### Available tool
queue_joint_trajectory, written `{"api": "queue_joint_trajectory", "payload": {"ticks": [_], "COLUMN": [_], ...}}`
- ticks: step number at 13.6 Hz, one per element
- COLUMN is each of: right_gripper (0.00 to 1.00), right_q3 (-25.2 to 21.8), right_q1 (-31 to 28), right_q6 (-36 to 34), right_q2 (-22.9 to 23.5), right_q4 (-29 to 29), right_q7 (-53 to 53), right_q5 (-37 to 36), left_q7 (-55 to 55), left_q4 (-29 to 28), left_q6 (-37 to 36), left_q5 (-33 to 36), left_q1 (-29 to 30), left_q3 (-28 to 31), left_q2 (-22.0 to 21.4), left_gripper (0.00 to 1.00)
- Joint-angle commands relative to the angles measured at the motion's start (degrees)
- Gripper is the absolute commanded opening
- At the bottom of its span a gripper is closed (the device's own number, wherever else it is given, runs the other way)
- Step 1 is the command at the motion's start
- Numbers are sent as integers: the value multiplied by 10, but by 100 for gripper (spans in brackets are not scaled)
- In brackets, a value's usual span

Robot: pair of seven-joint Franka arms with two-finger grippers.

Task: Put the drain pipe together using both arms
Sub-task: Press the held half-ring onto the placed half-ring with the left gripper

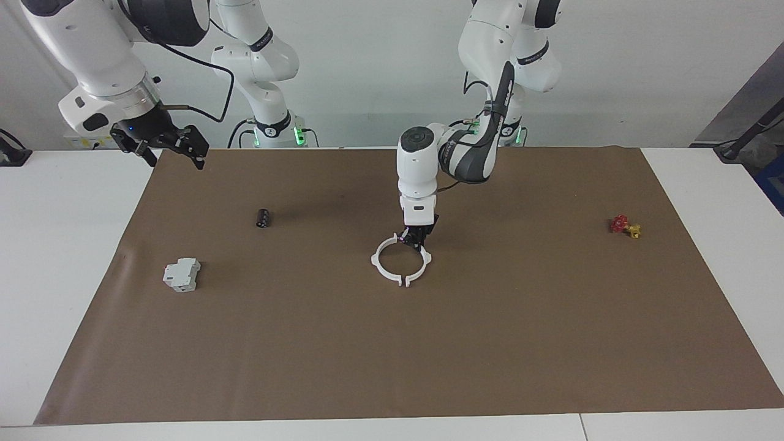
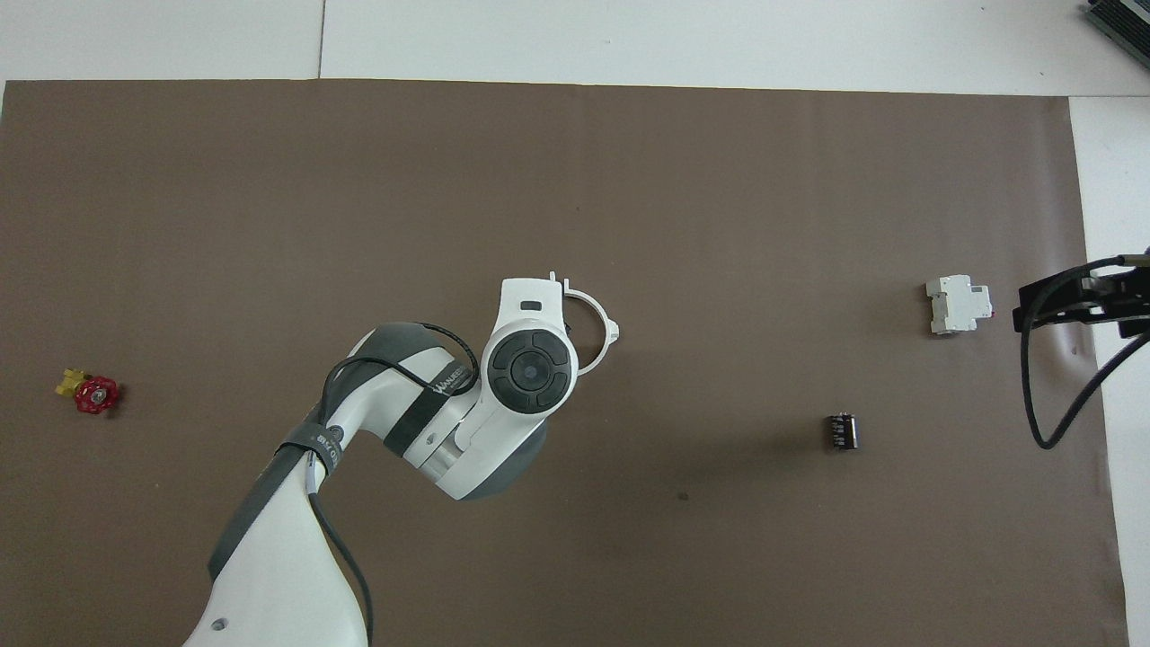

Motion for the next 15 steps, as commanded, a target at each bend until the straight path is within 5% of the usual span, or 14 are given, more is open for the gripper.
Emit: {"api": "queue_joint_trajectory", "payload": {"ticks": [1,15], "right_gripper": [100,100], "right_q3": [0,0], "right_q1": [-4,-4], "right_q6": [-8,-8], "right_q2": [2,2], "right_q4": [6,6], "right_q7": [-13,-13], "right_q5": [12,12], "left_q7": [-14,-19], "left_q4": [-23,-35], "left_q6": [14,40], "left_q5": [10,10], "left_q1": [-7,-21], "left_q3": [5,5], "left_q2": [-16,-10], "left_gripper": [0,0]}}
